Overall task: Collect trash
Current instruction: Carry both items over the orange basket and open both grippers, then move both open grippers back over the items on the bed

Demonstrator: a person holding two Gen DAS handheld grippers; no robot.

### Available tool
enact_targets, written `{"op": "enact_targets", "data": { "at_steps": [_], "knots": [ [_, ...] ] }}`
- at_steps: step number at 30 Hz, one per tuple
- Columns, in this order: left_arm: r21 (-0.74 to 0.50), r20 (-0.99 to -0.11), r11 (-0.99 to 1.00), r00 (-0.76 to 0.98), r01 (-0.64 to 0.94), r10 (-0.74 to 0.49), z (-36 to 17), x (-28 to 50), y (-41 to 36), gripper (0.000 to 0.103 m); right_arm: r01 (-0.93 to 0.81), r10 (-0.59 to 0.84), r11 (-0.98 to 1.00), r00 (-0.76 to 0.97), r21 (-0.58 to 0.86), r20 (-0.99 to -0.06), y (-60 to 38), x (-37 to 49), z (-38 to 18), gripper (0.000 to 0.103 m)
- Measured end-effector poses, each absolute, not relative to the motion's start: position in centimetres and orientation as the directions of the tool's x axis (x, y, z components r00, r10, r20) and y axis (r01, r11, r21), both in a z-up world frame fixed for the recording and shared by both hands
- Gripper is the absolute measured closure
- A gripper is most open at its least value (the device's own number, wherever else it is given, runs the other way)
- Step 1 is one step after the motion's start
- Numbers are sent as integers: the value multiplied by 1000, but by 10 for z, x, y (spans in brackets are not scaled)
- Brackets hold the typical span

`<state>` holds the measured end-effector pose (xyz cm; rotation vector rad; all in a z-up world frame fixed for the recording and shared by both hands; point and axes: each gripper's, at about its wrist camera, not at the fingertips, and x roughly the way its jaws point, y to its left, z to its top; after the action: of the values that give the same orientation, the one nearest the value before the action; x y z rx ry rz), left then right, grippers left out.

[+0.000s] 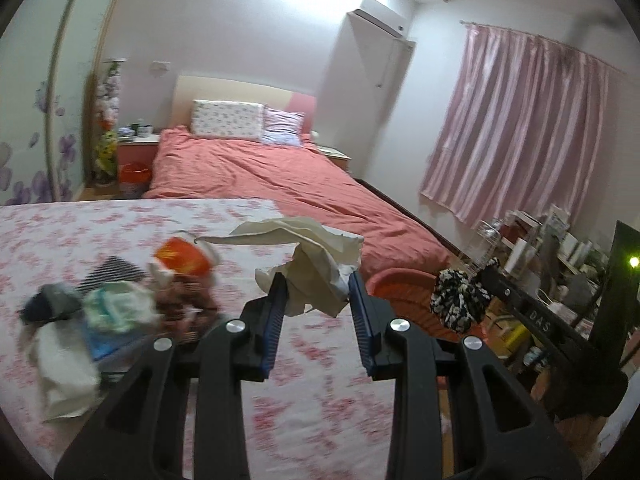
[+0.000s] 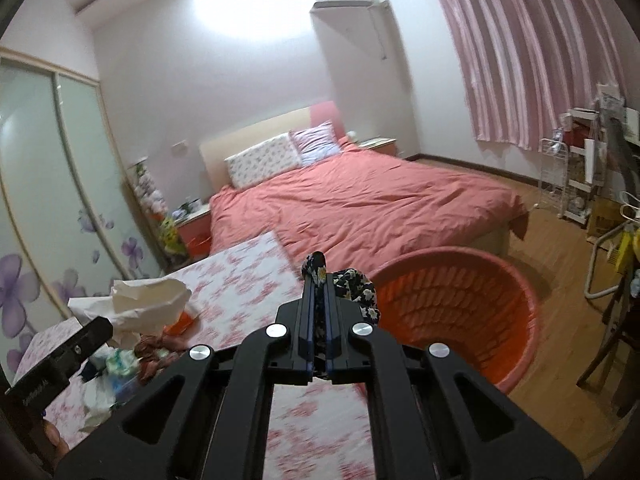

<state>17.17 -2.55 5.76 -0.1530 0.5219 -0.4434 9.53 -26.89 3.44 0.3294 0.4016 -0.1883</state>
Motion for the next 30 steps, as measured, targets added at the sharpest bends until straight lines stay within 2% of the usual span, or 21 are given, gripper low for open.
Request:
{"op": "enact_targets", "data": {
  "at_steps": [8,19,23,27,30],
  "knots": [
    [-232,-480,844,698,484,-532,39,198,-106,71,337,-196,899,880,279,-432,-312,109,12,99],
    [-234,-551,787,589,571,-591,-4,232,-187,71,402,-231,856,860,326,-454,-360,115,-7,99],
    [-236,-583,783,561,576,-588,-22,245,-206,64,406,-223,847,858,344,-462,-370,120,-13,98],
    [-213,-613,795,556,568,-562,-35,251,-216,50,419,-225,840,847,344,-482,-378,122,-21,76],
    [-205,-633,810,557,549,-537,-43,254,-211,45,442,-237,828,834,345,-499,-382,116,-25,69]
  ]
}}
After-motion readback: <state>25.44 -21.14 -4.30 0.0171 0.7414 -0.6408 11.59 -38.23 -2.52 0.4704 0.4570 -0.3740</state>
